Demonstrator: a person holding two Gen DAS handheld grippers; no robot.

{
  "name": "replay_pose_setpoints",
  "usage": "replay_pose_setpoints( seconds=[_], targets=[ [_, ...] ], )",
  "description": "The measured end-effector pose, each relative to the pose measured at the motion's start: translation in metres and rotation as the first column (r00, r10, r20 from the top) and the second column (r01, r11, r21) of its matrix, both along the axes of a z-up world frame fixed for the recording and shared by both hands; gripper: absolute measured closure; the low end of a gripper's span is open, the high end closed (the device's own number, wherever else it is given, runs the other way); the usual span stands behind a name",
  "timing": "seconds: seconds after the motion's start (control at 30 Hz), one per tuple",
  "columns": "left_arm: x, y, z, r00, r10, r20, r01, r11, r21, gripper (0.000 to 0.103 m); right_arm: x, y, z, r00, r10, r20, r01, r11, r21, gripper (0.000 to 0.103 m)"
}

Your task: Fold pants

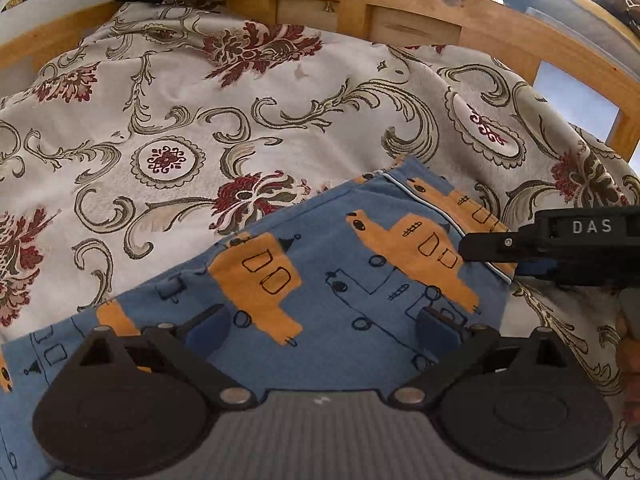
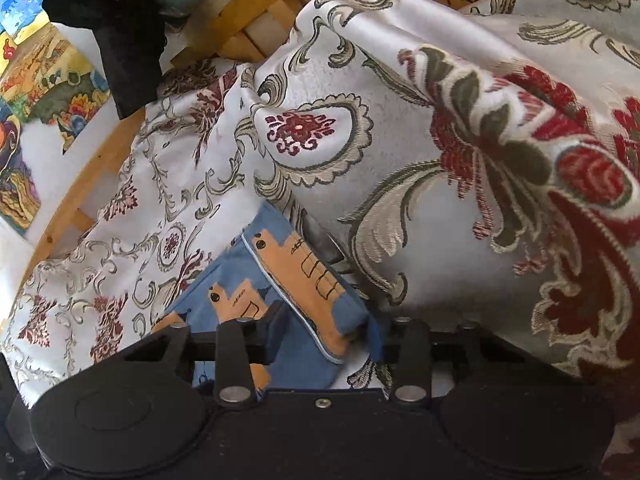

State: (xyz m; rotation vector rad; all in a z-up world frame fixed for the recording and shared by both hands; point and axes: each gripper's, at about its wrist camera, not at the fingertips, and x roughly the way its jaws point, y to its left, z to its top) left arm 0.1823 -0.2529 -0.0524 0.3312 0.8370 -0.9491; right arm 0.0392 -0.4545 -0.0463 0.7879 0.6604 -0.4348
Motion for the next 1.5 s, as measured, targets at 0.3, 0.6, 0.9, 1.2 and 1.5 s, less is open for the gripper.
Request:
replay_pose_setpoints(
  seconds=[0.3, 0.6, 0.9, 1.2, 1.5],
  targets=[
    [0.036, 0.028, 0.030, 0.971, 0.076, -0.228, -0.121, 0.974, -0.192, 0.001, 0.006, 0.038, 0.027, 0.989, 0.137, 0.059, -0.117, 0.957, -0.267, 0.090],
    [0.067, 0.001, 0.055, 0.899, -0.017, -0.438, -0.095, 0.968, -0.232, 0.001, 0.019, 0.109, 0.036, 0.933, 0.354, -0.065, -0.320, 0.733, -0.600, 0.090],
    [0.055, -0.077, 0.076, 0.953, -0.049, -0.300, 0.051, 0.999, -0.001, 0.004, 0.030, 0.134, 0.025, 0.901, 0.407, -0.153, -0.397, 0.626, -0.671, 0.090],
    [0.022, -0.132, 0.048, 0.989, -0.062, -0.135, 0.105, 0.936, 0.337, 0.030, 0.028, 0.148, 0.020, 0.879, 0.438, -0.188, -0.436, 0.580, -0.688, 0.090],
    [0.060, -0.093, 0.048, 0.942, 0.110, -0.318, -0.058, 0.984, 0.168, 0.087, 0.025, 0.151, 0.024, 0.885, 0.436, -0.161, -0.411, 0.571, -0.711, 0.090]
  ],
)
